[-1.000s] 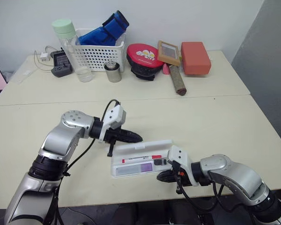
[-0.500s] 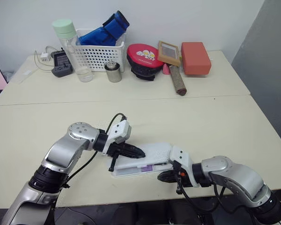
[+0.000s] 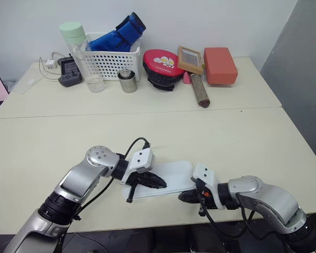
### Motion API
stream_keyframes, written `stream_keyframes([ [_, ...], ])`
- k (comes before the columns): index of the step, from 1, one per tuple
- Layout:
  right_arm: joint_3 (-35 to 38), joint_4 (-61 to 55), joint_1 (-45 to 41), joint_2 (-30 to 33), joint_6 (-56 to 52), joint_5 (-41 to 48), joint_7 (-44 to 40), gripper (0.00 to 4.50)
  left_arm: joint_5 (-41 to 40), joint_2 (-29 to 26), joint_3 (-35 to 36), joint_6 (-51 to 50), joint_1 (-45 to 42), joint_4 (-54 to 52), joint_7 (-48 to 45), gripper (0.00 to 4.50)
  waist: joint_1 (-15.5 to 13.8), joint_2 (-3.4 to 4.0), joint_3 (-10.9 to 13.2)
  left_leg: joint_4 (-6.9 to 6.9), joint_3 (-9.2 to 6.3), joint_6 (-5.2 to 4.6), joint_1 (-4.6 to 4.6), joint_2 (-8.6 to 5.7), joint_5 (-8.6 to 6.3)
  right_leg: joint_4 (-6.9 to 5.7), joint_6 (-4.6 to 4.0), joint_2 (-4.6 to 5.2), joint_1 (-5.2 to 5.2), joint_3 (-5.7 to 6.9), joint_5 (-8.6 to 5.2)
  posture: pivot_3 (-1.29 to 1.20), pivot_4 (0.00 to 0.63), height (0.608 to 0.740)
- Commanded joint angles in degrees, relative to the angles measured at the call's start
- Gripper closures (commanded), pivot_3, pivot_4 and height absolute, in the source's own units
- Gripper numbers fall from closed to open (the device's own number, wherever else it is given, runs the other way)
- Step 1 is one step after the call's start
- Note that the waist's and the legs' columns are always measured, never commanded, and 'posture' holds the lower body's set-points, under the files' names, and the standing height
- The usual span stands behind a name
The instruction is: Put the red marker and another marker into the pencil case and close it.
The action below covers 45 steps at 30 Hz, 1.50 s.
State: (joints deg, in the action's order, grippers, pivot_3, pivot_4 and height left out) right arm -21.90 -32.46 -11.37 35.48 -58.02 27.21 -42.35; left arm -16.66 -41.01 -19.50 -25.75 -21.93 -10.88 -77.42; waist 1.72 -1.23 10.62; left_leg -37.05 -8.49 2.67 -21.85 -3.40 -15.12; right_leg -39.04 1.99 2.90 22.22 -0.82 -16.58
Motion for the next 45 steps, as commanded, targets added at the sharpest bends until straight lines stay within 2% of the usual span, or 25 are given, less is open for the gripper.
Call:
stream_keyframes([
  [1, 0.9, -1.6, -0.1, 0.2, 0.6, 0.9, -0.2, 4.5, 1.8, 0.1, -1.8, 0.8, 1.1, 0.6, 0.8, 4.43, 0.0, 0.01, 0.0, 0.0, 0.0, 0.0, 0.01, 0.0, 0.0, 0.0, 0.0, 0.0, -0.01, 0.0, 0.0, 0.0, 0.15, 0.74],
  [7, 1.5, -3.0, 0.3, 1.7, 0.5, 2.8, -2.1, 4.5, 5.2, -0.3, -3.9, 4.4, 1.8, 2.8, 1.4, 4.43, 0.0, 0.06, -0.1, 0.0, 0.0, 0.0, 0.04, 0.0, 0.0, 0.02, 0.0, 0.0, -0.06, 0.0, 0.0, 0.0, 0.15, 0.74],
  [15, 2.0, -3.6, 0.9, 2.1, 0.9, 3.6, -2.3, 4.5, -0.9, -0.6, -0.2, -0.1, 1.6, -1.3, 1.0, 4.43, 0.0, 0.06, -0.2, 0.01, 0.0, -0.01, 0.08, -0.01, 0.0, 0.03, 0.01, 0.0, -0.1, 0.01, -0.01, 0.0, 0.15, 0.74],
  [19, 2.7, -4.1, 1.0, 3.0, 1.5, 4.8, -3.3, 4.5, -11.8, -1.3, 6.4, -8.8, 0.9, -8.7, 0.9, 4.43, 0.1, 0.05, -0.2, 0.01, 0.0, -0.01, 0.02, 0.01, 0.0, 0.01, 0.01, -0.01, -0.03, 0.01, -0.01, 0.0, 0.15, 0.74],
  [24, 8.7, -5.6, 2.0, 3.9, 4.2, 9.3, -6.8, 4.5, -22.9, -0.9, 18.1, -19.2, -1.7, -13.1, 9.5, 4.43, 0.0, 0.04, -0.2, 0.0, -0.04, -0.01, 0.02, 0.01, 0.0, 0.01, 0.01, -0.01, -0.05, 0.03, -0.01, 0.0, 0.15, 0.74],
  [27, 12.3, -5.5, 1.5, 3.5, 6.2, 11.4, -7.9, 4.5, -21.7, -1.1, 20.7, -19.4, -1.1, -12.6, 14.2, 3.94, 0.1, 0.04, -0.2, 0.02, 0.01, -0.01, 0.08, 0.02, 0.0, 0.02, 0.02, -0.02, -0.08, 0.01, -0.01, 0.0, 0.15, 0.74],
  [28, 14.3, -4.4, 0.3, 2.5, 8.1, 11.6, -7.4, 4.5, -21.0, -0.4, 22.3, -19.1, -1.1, -11.5, 16.9, 3.59, 0.1, 0.04, -0.2, 0.02, 0.03, -0.01, 0.09, 0.03, 0.0, 0.03, 0.02, -0.02, -0.08, 0.01, -0.01, 0.0, 0.15, 0.74],
  [29, 15.7, -3.6, -0.5, 1.8, 9.5, 11.7, -7.0, 4.5, -20.7, 0.2, 23.3, -19.0, -1.1, -10.9, 19.0, 3.46, 0.1, 0.04, -0.2, 0.02, 0.02, -0.01, 0.08, 0.03, 0.0, 0.02, 0.02, -0.03, -0.08, 0.01, -0.01, 0.0, 0.15, 0.74],
  [30, 17.9, -0.6, -3.2, -0.4, 10.7, 10.9, -4.0, 4.5, -19.9, 1.7, 25.5, -18.2, -1.7, -9.1, 22.9, 3.23, 0.1, 0.04, -0.2, 0.01, 0.01, -0.01, 0.08, 0.04, 0.0, 0.01, 0.01, -0.03, -0.07, 0.01, -0.01, 0.0, 0.15, 0.74],
  [33, 21.3, 6.0, -8.4, -2.7, 11.3, 9.2, 0.1, 3.96, -17.6, 2.9, 29.0, -16.3, -1.8, -6.7, 29.6, 2.58, 0.1, 0.04, -0.2, 0.0, 0.07, 0.01, 0.1, 0.05, 0.01, 0.01, 0.01, -0.04, -0.04, -0.03, 0.0, 0.0, 0.15, 0.74],
  [36, 24.2, 12.1, -12.0, -4.9, 13.6, 6.4, 5.3, 3.19, -17.5, 5.3, 33.3, -15.4, -2.3, -5.7, 36.4, 1.95, -0.1, 0.02, -0.2, 0.02, 0.05, 0.02, 0.09, 0.04, 0.01, 0.02, -0.01, -0.04, -0.03, -0.02, 0.01, 0.0, 0.15, 0.74],
  [41, 27.4, 16.7, -13.7, -4.0, 15.9, 5.1, 6.0, 1.74, -13.2, 5.4, 38.7, -10.6, 1.1, -4.3, 43.5, 0.69, -0.2, 0.02, -0.2, 0.04, 0.11, 0.23, -0.08, 0.03, 0.13, 0.13, -0.02, -0.01, 0.09, -0.08, 0.0, 0.0, 0.15, 0.74],
  [44, 26.5, 20.0, -13.0, -1.8, 19.4, 1.0, 5.4, 0.93, -10.6, 5.1, 41.1, -8.0, 4.1, -3.0, 46.4, 0.0, -0.1, 0.02, -0.2, 0.06, 0.27, 0.22, -0.07, 0.02, 0.13, 0.16, -0.02, 0.02, 0.11, -0.16, 0.0, 0.0, 0.15, 0.74],
  [45, 26.5, 21.0, -12.7, -1.5, 20.6, 0.0, 5.2, 0.64, -9.8, 5.2, 42.2, -7.1, 5.1, -2.5, 47.8, 0.0, -0.1, 0.02, -0.2, 0.06, 0.35, 0.2, -0.02, 0.02, 0.11, 0.14, -0.02, 0.02, 0.1, -0.2, 0.0, 0.0, 0.15, 0.74],
])
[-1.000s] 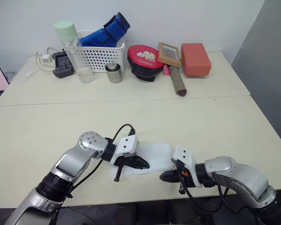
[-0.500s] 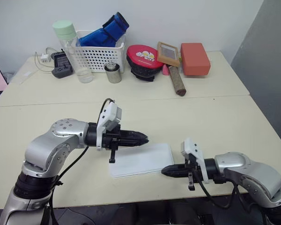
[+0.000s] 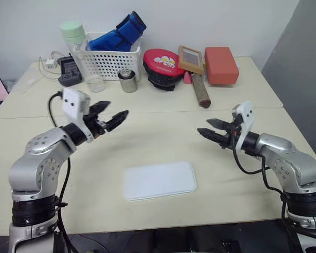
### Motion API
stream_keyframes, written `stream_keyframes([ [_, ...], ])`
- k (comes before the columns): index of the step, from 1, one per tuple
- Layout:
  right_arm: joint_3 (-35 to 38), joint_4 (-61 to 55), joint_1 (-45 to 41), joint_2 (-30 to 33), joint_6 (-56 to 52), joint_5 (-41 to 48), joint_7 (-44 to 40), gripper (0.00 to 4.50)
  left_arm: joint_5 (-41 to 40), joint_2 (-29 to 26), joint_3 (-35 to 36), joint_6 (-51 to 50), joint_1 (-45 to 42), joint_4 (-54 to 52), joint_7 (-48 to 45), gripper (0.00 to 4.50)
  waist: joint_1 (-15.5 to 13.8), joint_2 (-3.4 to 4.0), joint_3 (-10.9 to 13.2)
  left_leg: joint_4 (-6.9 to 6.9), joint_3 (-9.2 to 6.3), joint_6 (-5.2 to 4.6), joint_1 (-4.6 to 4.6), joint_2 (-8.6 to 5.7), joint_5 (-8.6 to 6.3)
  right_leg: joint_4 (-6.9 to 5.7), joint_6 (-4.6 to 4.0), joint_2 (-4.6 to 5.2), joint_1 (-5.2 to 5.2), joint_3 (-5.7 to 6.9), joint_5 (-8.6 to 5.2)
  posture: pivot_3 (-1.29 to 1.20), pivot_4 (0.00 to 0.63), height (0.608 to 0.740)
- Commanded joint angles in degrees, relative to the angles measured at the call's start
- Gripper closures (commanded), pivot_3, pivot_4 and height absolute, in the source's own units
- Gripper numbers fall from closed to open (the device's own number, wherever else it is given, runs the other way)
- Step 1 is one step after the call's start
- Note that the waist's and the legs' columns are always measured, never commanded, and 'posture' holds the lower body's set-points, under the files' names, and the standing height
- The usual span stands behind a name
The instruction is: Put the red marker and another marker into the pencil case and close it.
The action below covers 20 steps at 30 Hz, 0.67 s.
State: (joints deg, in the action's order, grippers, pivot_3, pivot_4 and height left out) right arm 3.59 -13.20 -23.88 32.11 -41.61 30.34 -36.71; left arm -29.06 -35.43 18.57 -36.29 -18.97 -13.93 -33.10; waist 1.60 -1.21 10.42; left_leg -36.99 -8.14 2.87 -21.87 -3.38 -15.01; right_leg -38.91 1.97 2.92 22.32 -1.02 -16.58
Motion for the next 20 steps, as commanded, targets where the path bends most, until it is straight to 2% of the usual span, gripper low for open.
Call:
stream_keyframes([
  [1, 1.3, 2.1, -0.1, 2.0, 4.3, -3.2, -0.3, 0.38, 3.6, -0.4, 4.8, 4.5, 3.8, 1.2, 4.1, 0.0, 0.1, 0.0, 0.0, 0.01, 0.05, -0.12, 0.02, 0.0, -0.07, -0.04, 0.0, 0.01, 0.01, -0.02, 0.0, 0.0, 0.15, 0.74],
  [3, 0.9, 2.5, 0.9, 2.4, 5.5, -4.6, -0.2, 0.03, 4.9, -0.1, 5.2, 5.8, 6.9, 1.5, 4.9, 0.0, 0.2, 0.0, 0.0, 0.0, 0.05, -0.19, 0.07, 0.04, -0.11, -0.08, 0.0, 0.0, 0.0, -0.01, 0.0, 0.0, 0.15, 0.74],
  [6, 0.0, 1.6, 4.8, 1.9, 7.6, -5.6, -0.9, 0.03, 4.7, 0.7, 3.1, 8.2, 12.2, -2.1, 2.4, 0.0, 0.0, 0.0, 0.0, 0.0, 0.03, -0.2, 0.1, 0.04, -0.12, -0.12, -0.01, 0.0, -0.04, 0.01, 0.01, 0.0, 0.15, 0.74],
  [8, 0.7, 0.9, 6.5, 1.3, 8.3, -5.0, -1.5, 0.03, 6.0, -0.6, 1.9, 10.1, 15.7, -3.7, 0.3, 0.0, 0.0, -0.01, 0.0, -0.01, 0.03, -0.2, 0.04, 0.02, -0.12, -0.09, 0.0, 0.02, -0.03, 0.0, 0.02, 0.0, 0.15, 0.74],
  [10, 1.2, -0.1, 7.0, 2.1, 8.0, -4.4, -2.8, 0.03, 2.2, -2.4, 3.2, 9.7, 18.8, -5.7, -5.2, 0.0, -0.1, 0.03, 0.0, -0.01, 0.05, -0.2, 0.06, -0.02, -0.12, -0.08, 0.01, 0.07, -0.04, -0.02, 0.02, 0.0, 0.15, 0.74],
  [15, 2.5, -2.2, 7.3, 7.8, 7.1, -1.9, -9.7, 0.03, -6.3, -6.1, 8.9, 5.0, 19.0, -5.8, -10.4, 0.0, -0.1, 0.06, 0.1, -0.01, 0.01, -0.2, 0.05, 0.02, -0.12, -0.08, 0.0, 0.06, -0.04, 0.06, 0.02, 0.0, 0.15, 0.74],
  [17, 2.9, -2.0, 7.0, 10.6, 6.2, -1.0, -12.6, 0.03, -5.5, -9.6, 9.3, 4.7, 19.7, -4.5, -12.8, 0.0, 0.0, 0.06, 0.1, 0.01, 0.02, -0.21, 0.1, 0.01, -0.12, -0.08, 0.0, 0.05, -0.08, 0.06, 0.02, 0.0, 0.15, 0.74],
  [20, 3.4, -1.8, 6.7, 11.7, 5.8, -0.2, -13.6, 0.03, -5.4, -11.4, 10.2, 4.8, 19.3, -2.5, -13.3, 0.0, 0.0, 0.06, 0.1, 0.03, 0.08, -0.22, 0.09, 0.01, -0.12, -0.05, 0.0, 0.04, -0.07, 0.03, 0.02, 0.0, 0.15, 0.74],
])
